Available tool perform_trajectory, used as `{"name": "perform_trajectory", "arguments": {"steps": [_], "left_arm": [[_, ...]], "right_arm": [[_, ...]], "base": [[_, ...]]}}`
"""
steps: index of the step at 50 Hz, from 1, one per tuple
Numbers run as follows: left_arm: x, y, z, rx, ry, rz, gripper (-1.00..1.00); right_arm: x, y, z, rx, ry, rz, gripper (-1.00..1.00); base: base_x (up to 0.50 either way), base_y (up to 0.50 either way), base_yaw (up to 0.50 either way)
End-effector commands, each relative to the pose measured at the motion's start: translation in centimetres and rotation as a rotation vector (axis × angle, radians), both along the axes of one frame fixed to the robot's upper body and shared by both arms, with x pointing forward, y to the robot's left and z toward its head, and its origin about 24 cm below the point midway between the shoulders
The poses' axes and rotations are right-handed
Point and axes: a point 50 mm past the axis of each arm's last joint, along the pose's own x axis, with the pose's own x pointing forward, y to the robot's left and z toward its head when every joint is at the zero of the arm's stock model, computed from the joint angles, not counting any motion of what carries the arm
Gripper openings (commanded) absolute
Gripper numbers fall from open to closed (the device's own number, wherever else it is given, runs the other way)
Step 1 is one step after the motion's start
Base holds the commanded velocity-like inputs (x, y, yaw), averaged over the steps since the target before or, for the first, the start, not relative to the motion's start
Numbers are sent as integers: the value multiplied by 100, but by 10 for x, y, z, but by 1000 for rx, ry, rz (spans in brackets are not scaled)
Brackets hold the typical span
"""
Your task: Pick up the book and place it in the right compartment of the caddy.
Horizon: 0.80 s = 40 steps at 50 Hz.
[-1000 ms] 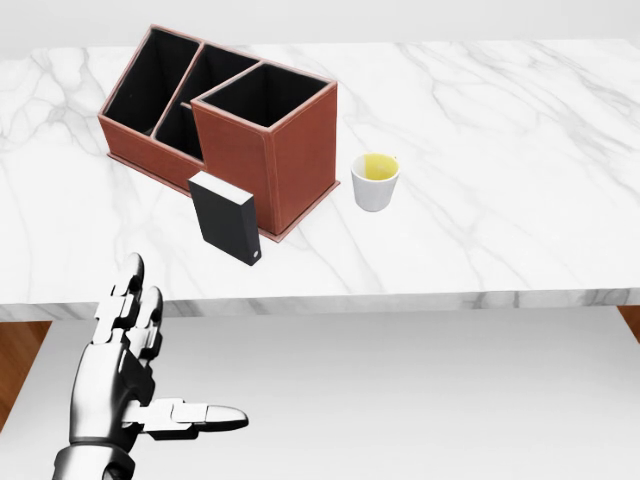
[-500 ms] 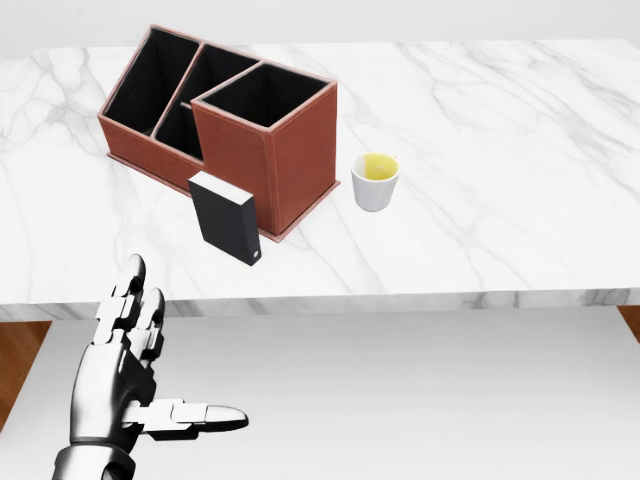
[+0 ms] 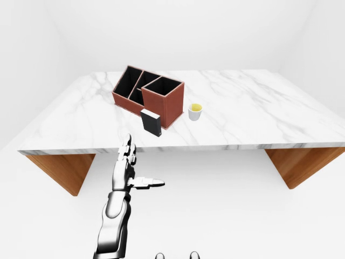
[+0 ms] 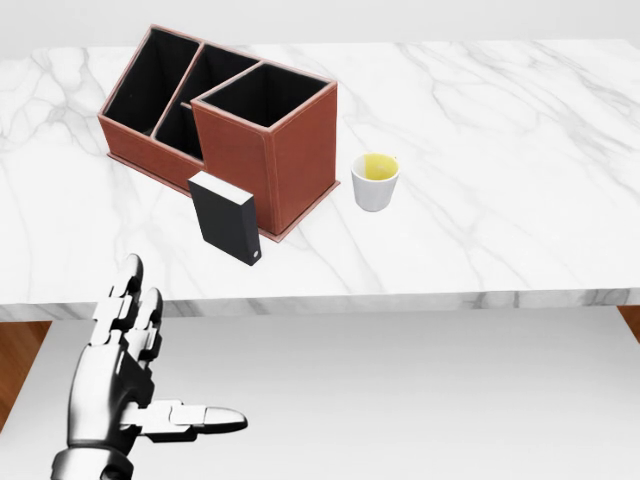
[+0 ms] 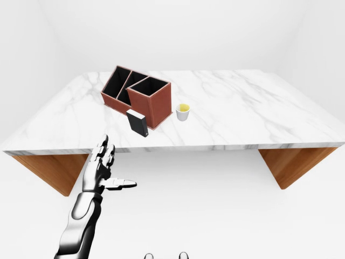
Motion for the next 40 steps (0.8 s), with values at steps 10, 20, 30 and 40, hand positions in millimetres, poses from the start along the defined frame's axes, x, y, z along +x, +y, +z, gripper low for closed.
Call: {"name": "perform_trajectory", "arguments": {"steps": [10,20,30,40], "left_arm": [[-2,-1,2,8,-10,2,100],[-1,-1,2,9,-11,1,100],[-1,-1,1,13,-6,2,100],[-1,-1,1,15,-5,-1,100]], "right_arm": [[-4,-2,2,0,-44,16,100],[-4,-3,1,3,-47,16,100],[-5,-3,2,6,-51,12,100],[-5,-4,2,7,-51,11,100]], "base": [[0,0,0],[0,0,-20],[0,0,-24],[0,0,-23]]}}
